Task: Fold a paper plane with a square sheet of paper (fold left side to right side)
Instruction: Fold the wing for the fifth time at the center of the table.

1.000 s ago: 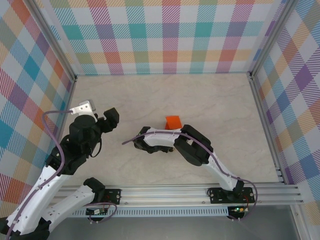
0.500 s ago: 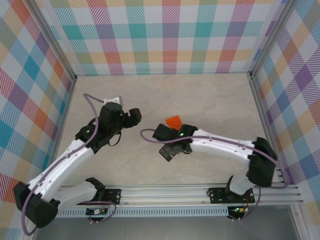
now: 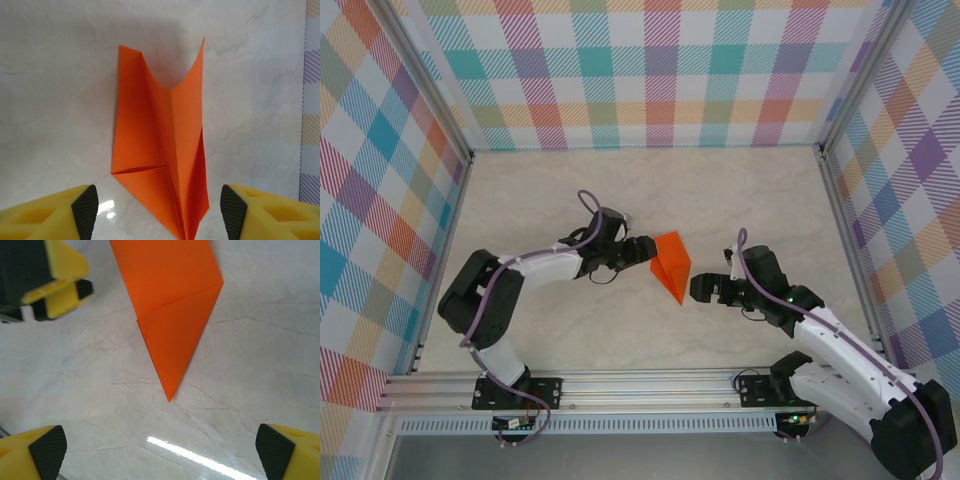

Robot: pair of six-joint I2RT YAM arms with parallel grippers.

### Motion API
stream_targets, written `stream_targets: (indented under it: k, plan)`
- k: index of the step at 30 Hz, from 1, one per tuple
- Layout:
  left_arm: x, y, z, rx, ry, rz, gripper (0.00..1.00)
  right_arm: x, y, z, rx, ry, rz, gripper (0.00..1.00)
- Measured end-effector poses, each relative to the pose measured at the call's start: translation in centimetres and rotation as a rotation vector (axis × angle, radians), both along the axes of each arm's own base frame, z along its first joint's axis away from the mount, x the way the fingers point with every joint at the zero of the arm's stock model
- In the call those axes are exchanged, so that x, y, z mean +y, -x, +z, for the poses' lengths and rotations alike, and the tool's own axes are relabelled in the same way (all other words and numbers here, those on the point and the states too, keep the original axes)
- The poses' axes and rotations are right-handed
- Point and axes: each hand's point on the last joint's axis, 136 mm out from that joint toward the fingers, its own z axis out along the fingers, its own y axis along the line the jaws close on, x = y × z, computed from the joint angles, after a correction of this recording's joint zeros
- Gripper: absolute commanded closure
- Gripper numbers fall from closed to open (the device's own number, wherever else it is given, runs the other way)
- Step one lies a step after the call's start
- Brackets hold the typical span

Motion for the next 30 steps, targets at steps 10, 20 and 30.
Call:
stream_targets:
  k: [10,20,30]
  plan:
    - [-3.5,-0.8,-1.2,0.021,0.089,-0.056,0.68,0.0,-0.7,-1.0,0.095,-0.168,-0.019,0.0]
    - [-3.9,-1.9,-0.8,-0.023,0.103,-0.069,0.65,-0.5,-1.6,-2.1,0.17,-0.272,-0.009,0.0]
    - [-4.3,-4.2,-1.2,-0.017,0.122,-0.067,0.61,-0.3,-1.3,-2.5,0.188,-0.278,0.017,0.0]
